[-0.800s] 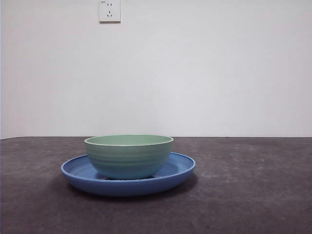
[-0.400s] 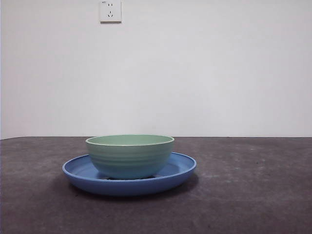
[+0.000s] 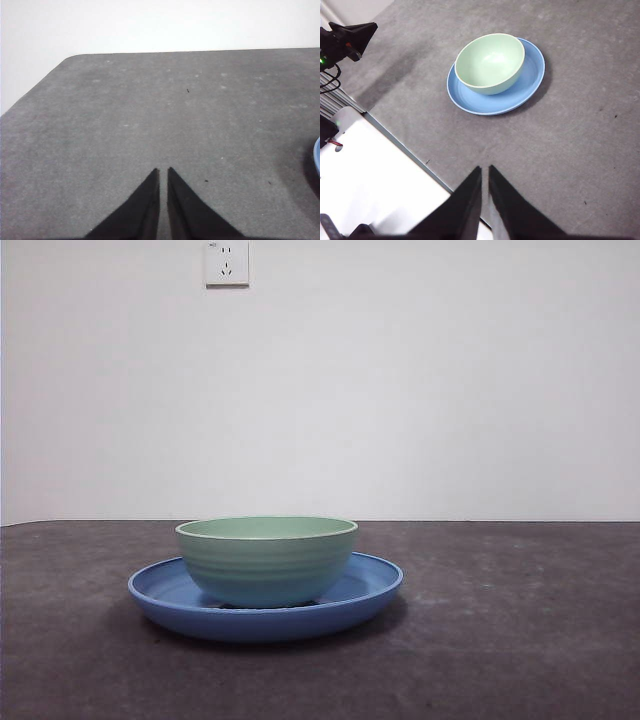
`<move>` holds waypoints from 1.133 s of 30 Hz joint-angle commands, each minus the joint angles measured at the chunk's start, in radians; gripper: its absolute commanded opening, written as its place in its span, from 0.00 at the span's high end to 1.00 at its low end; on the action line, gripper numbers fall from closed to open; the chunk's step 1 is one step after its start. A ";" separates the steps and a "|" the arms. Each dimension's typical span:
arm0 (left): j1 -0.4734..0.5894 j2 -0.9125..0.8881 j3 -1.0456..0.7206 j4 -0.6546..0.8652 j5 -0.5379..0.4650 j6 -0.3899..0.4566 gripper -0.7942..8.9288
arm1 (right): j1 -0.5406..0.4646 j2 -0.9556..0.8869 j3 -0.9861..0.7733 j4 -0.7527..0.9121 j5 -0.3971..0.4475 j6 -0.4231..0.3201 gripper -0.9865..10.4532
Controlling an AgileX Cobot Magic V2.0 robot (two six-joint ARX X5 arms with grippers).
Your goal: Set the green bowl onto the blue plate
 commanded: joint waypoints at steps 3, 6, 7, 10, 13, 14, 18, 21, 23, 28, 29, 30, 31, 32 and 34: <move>0.001 -0.001 -0.021 -0.007 -0.004 -0.006 0.89 | 0.008 0.003 0.006 0.010 0.000 0.008 0.90; 0.001 -0.001 -0.021 -0.007 -0.004 -0.006 0.89 | -0.001 0.002 0.005 0.011 0.003 0.008 0.90; 0.001 -0.001 -0.021 -0.007 -0.004 -0.006 0.89 | -0.011 0.001 0.004 0.011 -0.002 0.008 0.90; 0.001 -0.001 -0.021 -0.007 -0.004 -0.006 0.89 | -0.093 -0.003 -0.013 0.043 0.000 -0.059 0.90; 0.001 -0.001 -0.021 -0.007 -0.004 -0.006 0.89 | -0.226 -0.039 -0.086 0.186 0.000 -0.156 0.90; 0.001 -0.001 -0.021 -0.007 -0.004 -0.006 0.89 | -0.272 -0.059 -0.127 0.267 0.001 -0.170 0.90; 0.001 -0.001 -0.021 -0.007 -0.004 -0.006 0.89 | -0.414 -0.146 -0.334 0.632 0.002 -0.200 0.90; 0.001 -0.001 -0.021 -0.007 -0.004 -0.006 0.89 | -0.502 -0.224 -0.504 0.840 0.005 -0.208 0.90; 0.001 -0.001 -0.021 -0.007 -0.004 -0.006 0.89 | -0.544 -0.268 -0.591 0.908 0.025 -0.208 0.90; 0.001 -0.001 -0.021 -0.007 -0.004 -0.006 0.89 | -0.624 -0.352 -0.740 0.938 0.084 -0.210 0.90; 0.001 -0.001 -0.021 -0.007 -0.004 -0.006 0.89 | -0.635 -0.363 -0.761 0.938 0.089 -0.210 0.90; 0.001 -0.001 -0.021 -0.007 -0.004 -0.006 0.89 | -0.646 -0.372 -0.783 0.938 0.092 -0.210 0.90; 0.001 -0.001 -0.021 -0.007 -0.004 -0.006 0.89 | -0.656 -0.380 -0.803 0.938 0.095 -0.210 0.90; 0.001 -0.001 -0.021 -0.007 -0.004 -0.006 0.89 | -0.663 -0.388 -0.819 0.938 0.098 -0.209 0.90; 0.001 -0.001 -0.021 -0.007 -0.004 -0.006 0.89 | -0.676 -0.404 -0.853 0.938 0.106 -0.210 0.90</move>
